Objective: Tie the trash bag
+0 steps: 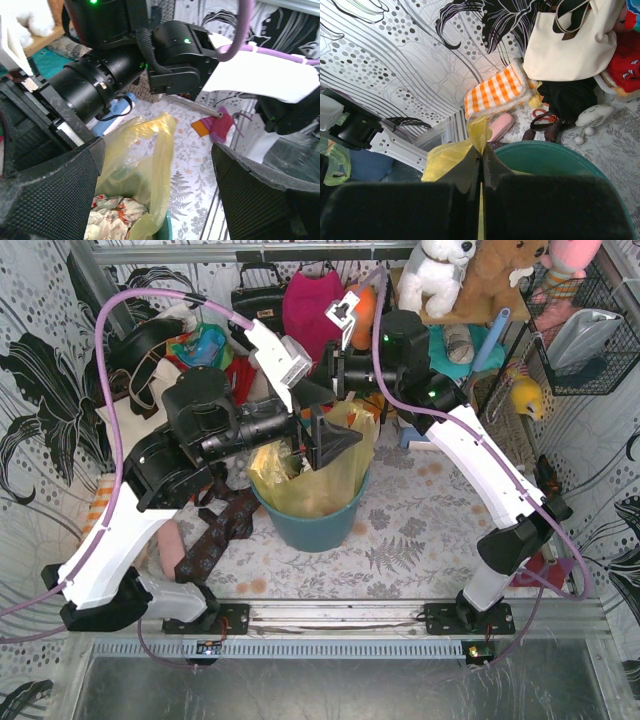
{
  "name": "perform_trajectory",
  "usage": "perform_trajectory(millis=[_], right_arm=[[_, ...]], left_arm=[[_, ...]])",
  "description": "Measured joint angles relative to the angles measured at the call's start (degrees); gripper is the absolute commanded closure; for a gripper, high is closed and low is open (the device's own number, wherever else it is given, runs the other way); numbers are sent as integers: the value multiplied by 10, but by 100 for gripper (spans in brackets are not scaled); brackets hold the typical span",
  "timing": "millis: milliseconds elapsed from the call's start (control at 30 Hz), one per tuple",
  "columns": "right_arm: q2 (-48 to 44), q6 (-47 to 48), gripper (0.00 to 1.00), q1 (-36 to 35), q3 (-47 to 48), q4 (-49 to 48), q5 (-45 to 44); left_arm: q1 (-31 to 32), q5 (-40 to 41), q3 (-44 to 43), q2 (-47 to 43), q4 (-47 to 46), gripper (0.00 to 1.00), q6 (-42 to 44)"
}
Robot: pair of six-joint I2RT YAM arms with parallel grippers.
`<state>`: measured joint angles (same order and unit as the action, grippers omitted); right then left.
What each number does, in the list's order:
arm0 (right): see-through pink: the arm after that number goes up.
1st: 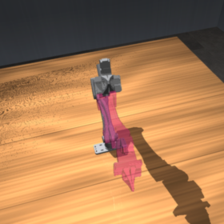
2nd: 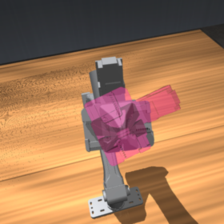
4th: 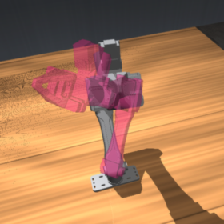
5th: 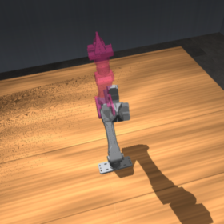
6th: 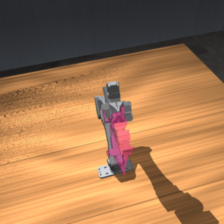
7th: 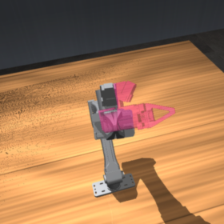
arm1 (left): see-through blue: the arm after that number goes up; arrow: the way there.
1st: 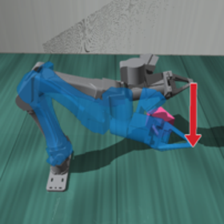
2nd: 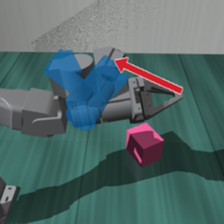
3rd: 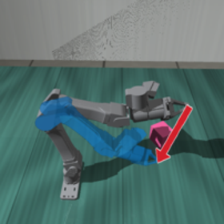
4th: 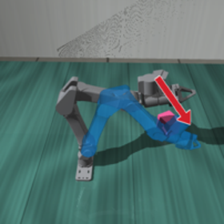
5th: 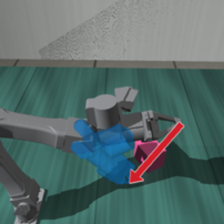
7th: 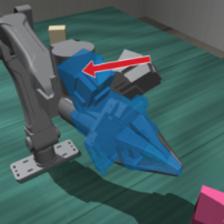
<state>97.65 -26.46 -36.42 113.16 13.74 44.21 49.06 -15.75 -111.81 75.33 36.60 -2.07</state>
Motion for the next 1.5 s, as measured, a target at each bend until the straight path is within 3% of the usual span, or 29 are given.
perform_trajectory(millis=[233, 400, 633, 833, 1233, 1500], right_arm=[[-1, 0, 100, 0, -12, 0, -2], [-11, 0, 100, 0, -20, 1, -4], [-30, 2, 100, 0, -20, 0, -8], [-31, 2, 100, 0, -22, 0, -19], [-112, -53, 100, 0, -153, -65, -108], [-155, -142, 100, -15, -248, -167, -148]], left_arm=[[5, 43, -13, 23, -1, 5, 30], [10, 39, -50, 64, 5, 12, 45], [15, 27, -50, 78, 23, 51, 57], [15, 38, -26, 54, 25, 97, 61], [15, 93, 173, -83, -33, 100, 50], [15, 157, 240, -152, -80, 100, 44]])
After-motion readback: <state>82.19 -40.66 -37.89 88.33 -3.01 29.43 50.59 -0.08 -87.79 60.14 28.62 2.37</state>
